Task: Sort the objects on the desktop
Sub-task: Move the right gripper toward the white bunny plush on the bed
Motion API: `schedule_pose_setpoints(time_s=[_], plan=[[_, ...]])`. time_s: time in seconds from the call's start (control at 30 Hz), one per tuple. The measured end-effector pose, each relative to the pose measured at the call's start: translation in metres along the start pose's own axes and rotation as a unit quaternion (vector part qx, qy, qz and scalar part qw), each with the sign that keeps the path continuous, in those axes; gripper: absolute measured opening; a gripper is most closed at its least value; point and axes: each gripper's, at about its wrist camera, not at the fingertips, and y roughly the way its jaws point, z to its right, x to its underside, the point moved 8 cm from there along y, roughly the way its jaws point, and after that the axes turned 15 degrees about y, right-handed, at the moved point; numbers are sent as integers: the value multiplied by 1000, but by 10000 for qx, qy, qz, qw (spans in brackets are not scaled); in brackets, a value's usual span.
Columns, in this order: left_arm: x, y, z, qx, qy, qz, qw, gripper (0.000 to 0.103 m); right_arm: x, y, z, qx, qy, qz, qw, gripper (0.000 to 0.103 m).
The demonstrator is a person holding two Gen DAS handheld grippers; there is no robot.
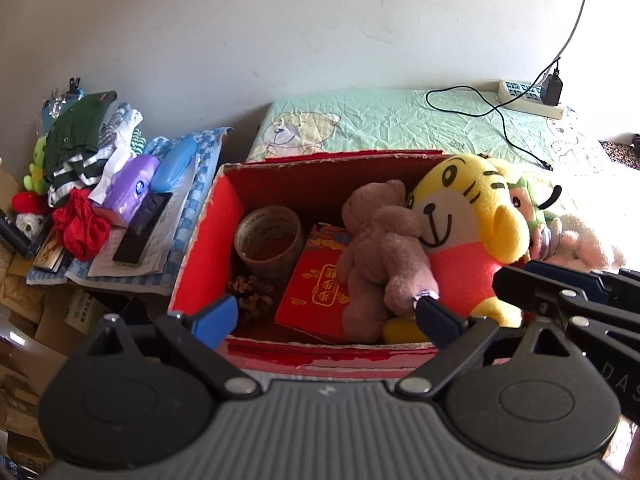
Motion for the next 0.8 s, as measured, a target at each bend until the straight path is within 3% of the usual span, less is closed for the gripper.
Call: schedule_pose_setpoints(time_s=[0.2,0.53,0.7,0.8], plan=[[-6,-15,16,-100,-15,89,9999,97,-7,-12,15,-187,14,-37,9998,27],[-21,-26,62,51,193,235,9995,96,-16,-37,57,-243,195,-51,9995,27],[-29,-34,96,567,323,430,9969,97,-19,-48,89,-87,391,-41,9992,27],[-34,-38,120,655,522,587,9948,97,-21,-56,109,0,554,-31,9985,27]])
